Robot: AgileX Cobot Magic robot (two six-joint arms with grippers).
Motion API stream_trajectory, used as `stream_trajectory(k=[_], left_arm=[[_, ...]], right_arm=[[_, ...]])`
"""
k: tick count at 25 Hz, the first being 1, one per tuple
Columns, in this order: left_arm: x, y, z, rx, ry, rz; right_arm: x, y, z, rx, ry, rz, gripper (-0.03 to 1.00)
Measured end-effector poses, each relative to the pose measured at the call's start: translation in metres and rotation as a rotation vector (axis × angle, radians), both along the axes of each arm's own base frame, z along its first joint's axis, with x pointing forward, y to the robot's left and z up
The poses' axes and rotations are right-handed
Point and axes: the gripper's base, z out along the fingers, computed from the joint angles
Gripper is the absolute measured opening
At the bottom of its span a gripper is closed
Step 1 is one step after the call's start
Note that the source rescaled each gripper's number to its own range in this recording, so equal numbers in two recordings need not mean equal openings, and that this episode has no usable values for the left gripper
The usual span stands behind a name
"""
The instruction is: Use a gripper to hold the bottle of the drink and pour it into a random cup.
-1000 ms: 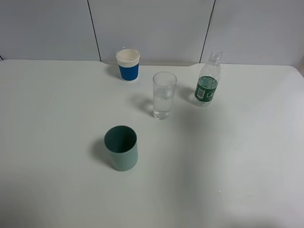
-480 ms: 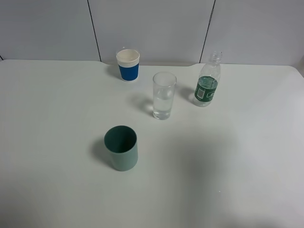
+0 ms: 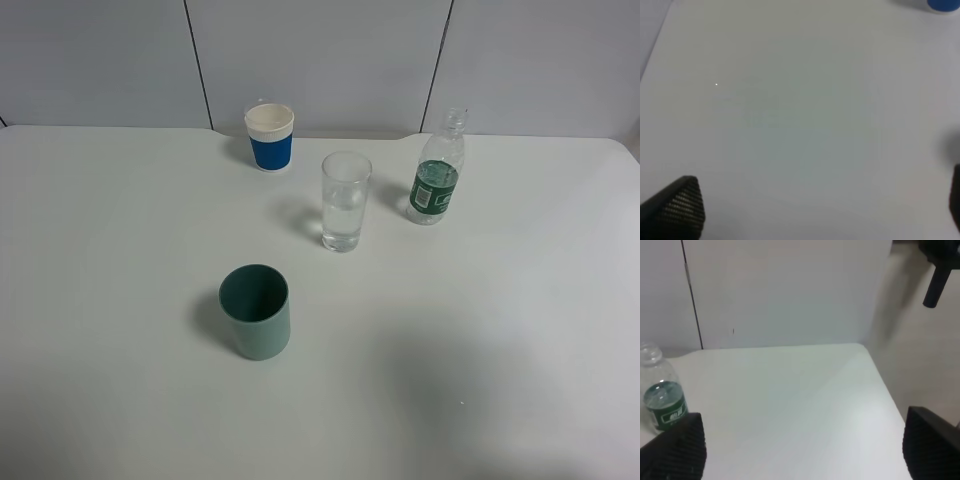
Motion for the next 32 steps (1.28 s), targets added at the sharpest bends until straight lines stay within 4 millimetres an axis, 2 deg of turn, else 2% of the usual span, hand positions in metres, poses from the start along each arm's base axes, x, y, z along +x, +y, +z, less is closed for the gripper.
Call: stream_trajectory(k=[3,6,11,22,32], left_arm=[[0.000,0.000,0.000,0.000,0.000,0.000],[0.000,0.000,0.000,0.000,0.000,0.000],[0.000,0.000,0.000,0.000,0.000,0.000],[0.000,0.000,0.000,0.000,0.000,0.000],[0.000,0.000,0.000,0.000,0.000,0.000]], right_arm=[[-0.007,0.001,-0.005,0.004,-0.010,0.001,0.56],[-0.010,0.003,-0.019,0.035,0.012,0.023,0.56],[-0.004,0.005,-0.039,0.069,0.127,0.036,0.56],[0.004,0.004,-0.067,0.079,0.270,0.028,0.56],[0.004,0.002,-0.068,0.087,0.273,0.006,0.56]])
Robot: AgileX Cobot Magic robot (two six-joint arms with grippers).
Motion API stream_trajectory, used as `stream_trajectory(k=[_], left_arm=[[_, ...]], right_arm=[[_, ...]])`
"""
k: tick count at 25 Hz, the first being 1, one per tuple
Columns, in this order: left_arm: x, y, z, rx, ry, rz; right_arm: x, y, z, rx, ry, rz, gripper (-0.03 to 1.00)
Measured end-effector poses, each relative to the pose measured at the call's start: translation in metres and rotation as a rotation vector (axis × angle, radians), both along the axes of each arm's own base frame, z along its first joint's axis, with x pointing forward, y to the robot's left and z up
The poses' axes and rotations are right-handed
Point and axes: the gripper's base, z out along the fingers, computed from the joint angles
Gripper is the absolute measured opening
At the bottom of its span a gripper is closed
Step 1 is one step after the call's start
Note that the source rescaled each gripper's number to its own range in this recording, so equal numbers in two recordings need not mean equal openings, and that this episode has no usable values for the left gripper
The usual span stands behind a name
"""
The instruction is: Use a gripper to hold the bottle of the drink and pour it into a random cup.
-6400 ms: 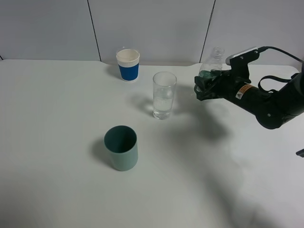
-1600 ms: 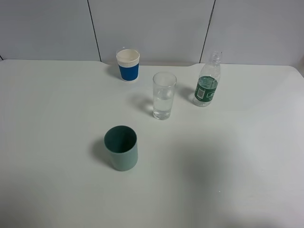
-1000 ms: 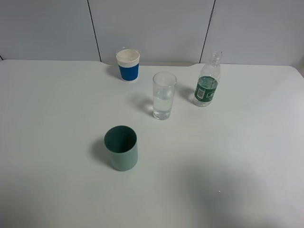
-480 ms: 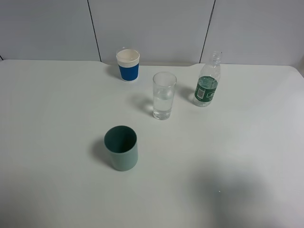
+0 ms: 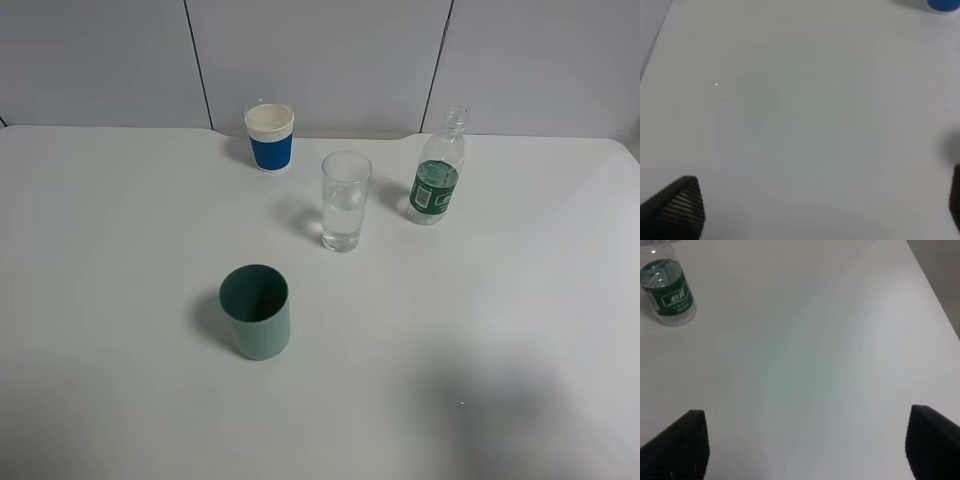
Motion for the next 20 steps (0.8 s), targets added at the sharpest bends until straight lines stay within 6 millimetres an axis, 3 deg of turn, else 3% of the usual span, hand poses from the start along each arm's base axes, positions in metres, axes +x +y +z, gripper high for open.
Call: stream_trajectory(k=[20], left_arm=[[0.0000,0.0000,0.0000,0.000,0.000,0.000]], right_arm=[[0.0000,0.0000,0.0000,0.000,0.000,0.000,0.56]])
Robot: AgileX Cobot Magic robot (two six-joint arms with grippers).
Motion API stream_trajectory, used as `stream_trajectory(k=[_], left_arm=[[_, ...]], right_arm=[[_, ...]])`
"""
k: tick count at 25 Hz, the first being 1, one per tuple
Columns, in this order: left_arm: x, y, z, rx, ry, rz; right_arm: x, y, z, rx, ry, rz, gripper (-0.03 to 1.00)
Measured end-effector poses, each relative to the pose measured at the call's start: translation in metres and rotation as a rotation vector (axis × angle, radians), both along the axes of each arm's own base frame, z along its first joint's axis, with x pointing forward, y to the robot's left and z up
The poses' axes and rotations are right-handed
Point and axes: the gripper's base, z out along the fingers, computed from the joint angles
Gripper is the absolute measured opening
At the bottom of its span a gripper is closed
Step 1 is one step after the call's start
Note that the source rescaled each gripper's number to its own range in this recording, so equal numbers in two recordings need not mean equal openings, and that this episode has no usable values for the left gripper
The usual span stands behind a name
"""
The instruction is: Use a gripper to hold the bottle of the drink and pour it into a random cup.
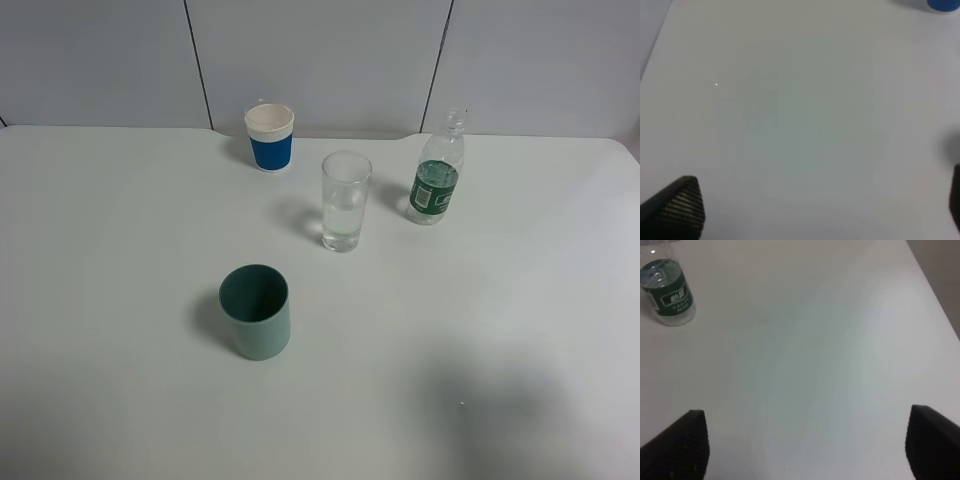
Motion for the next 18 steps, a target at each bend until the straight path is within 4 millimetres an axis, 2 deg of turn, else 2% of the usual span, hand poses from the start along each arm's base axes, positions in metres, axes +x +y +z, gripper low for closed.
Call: stream_trajectory(k=[18], left_arm=[[0.0000,0.0000,0.0000,0.000,0.000,0.000]], right_arm=[[0.0000,0.0000,0.0000,0.000,0.000,0.000,0.56]])
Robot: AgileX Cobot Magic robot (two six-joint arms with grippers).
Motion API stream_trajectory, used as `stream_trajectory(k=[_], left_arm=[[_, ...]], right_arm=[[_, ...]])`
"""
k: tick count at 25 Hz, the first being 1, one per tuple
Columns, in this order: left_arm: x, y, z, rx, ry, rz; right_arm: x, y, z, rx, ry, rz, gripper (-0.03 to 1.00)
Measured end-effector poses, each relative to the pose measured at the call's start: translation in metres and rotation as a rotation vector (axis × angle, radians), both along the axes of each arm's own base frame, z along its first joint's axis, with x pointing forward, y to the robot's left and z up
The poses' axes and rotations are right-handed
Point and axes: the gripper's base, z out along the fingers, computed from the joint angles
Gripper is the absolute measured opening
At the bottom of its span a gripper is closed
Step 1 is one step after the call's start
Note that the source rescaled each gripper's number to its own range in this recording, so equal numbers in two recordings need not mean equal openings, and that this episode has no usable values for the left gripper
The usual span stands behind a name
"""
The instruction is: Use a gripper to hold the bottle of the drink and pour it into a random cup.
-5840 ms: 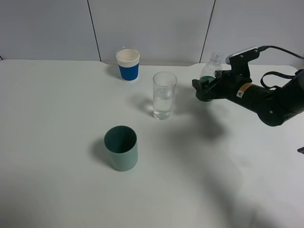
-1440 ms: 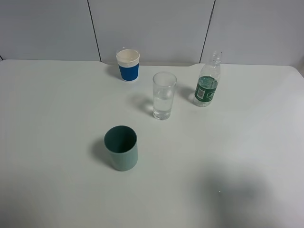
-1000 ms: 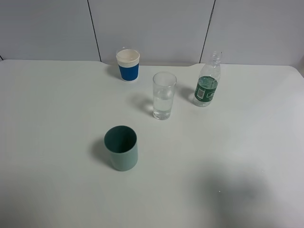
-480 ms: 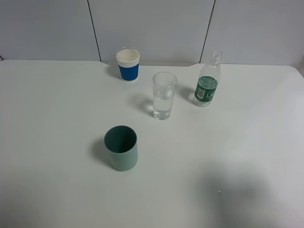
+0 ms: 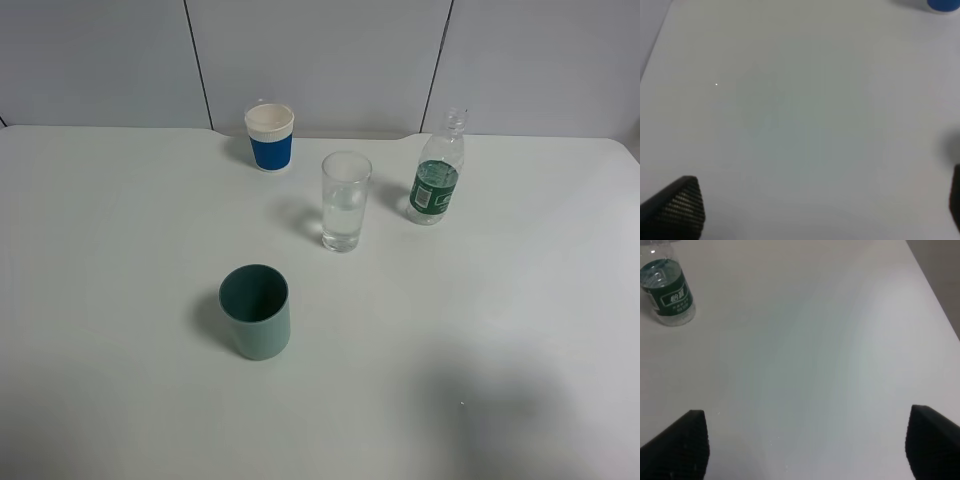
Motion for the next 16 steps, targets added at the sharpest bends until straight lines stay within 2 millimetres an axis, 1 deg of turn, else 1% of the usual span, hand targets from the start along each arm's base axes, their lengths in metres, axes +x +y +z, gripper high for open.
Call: stream_trajectory(k=[16], left_arm=[[0.0000,0.0000,0.0000,0.000,0.000,0.000]], right_arm=[[0.0000,0.0000,0.0000,0.000,0.000,0.000,0.56]])
